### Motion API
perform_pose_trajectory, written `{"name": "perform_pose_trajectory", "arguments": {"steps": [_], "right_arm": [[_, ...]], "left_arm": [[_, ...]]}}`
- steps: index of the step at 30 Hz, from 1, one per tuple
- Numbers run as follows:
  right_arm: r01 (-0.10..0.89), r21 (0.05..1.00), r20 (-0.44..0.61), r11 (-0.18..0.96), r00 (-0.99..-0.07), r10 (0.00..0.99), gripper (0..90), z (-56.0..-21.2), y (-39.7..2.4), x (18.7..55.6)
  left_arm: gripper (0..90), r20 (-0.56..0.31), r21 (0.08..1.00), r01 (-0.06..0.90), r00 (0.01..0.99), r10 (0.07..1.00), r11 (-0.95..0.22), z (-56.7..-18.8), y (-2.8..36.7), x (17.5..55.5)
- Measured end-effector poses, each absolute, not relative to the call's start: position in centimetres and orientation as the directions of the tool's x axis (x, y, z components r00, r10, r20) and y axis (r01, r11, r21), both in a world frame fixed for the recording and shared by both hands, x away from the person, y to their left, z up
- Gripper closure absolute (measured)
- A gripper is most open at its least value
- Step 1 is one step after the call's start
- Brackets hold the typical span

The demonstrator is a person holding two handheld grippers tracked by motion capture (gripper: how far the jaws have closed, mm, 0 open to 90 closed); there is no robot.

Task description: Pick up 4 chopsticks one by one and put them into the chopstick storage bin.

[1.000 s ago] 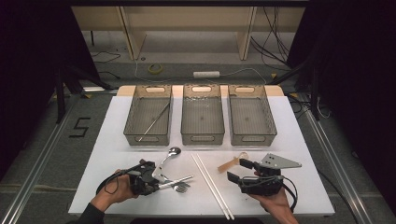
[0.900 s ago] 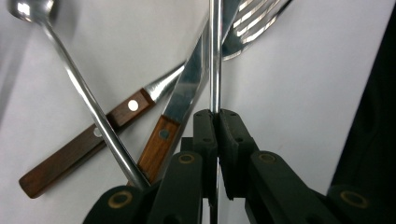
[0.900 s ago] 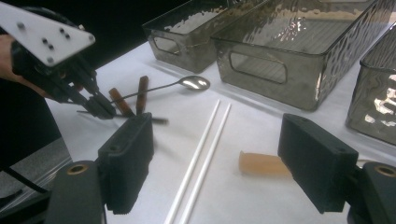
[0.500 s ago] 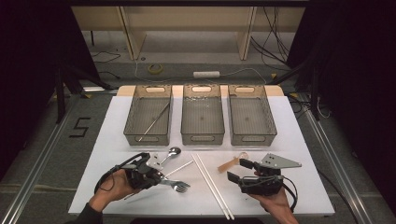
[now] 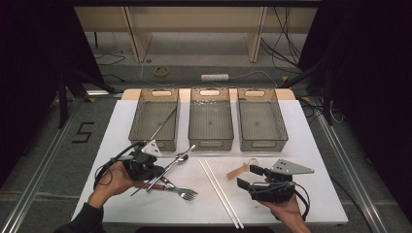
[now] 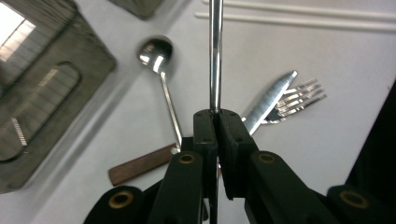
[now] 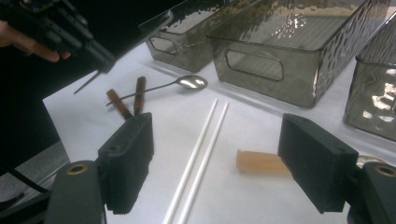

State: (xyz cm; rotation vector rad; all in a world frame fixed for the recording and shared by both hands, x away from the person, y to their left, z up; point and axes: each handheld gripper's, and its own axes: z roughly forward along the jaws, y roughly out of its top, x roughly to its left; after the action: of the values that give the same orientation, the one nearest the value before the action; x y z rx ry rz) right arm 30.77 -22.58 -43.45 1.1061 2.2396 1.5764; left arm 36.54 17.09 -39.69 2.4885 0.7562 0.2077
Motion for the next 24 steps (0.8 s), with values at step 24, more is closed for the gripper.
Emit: {"name": "perform_pose_trajectory", "arguments": {"steps": [24], "right_arm": [[0.466, 0.871, 0.259, 0.155, -0.704, 0.661, 27.7, -43.5, -22.6, 30.8]], "left_arm": [[85.7, 0.026, 0.637, 0.576, 0.647, 0.762, -0.512, -34.9, 20.3, 44.8]]}}
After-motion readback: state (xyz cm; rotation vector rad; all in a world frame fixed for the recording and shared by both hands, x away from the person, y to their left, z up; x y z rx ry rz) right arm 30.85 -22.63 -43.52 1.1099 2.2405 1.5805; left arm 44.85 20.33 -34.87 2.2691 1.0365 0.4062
